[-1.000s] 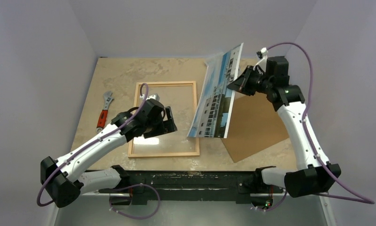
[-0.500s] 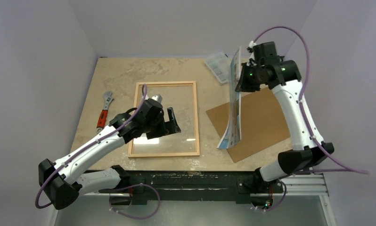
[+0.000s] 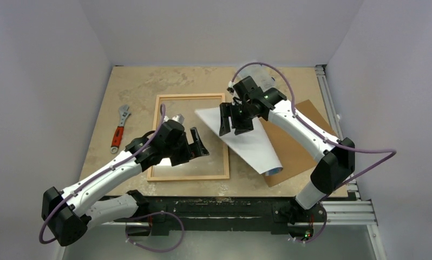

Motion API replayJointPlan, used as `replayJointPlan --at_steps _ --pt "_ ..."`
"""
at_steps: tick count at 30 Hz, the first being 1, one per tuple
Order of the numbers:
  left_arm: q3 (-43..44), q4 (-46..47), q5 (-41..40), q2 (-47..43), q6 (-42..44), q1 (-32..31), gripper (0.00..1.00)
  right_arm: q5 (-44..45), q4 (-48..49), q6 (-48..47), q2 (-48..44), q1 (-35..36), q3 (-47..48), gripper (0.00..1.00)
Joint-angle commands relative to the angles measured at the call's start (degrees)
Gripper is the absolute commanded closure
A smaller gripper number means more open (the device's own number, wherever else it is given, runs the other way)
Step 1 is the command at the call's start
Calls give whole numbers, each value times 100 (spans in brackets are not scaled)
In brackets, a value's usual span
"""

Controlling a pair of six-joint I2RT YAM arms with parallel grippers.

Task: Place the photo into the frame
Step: Turn over the photo from the photo frame.

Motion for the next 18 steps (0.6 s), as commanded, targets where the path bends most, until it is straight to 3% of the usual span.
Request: replayJointPlan --at_steps 1,4,11,18 --pt "-383 64 -183 -469 -482 121 5 -1226 1223 455 -386 -35 -469 26" --pt "-724 194 -191 -746 -697 138 5 -1558 1523 548 -479 -77 -671 20" --pt "-1337 1099 191 -690 -814 199 7 -2330 2028 650 -861 -763 -1449 18" --pt "-1817 2659 841 91 -941 381 10 -1640 1636 -8 -1067 -1913 -2481 18"
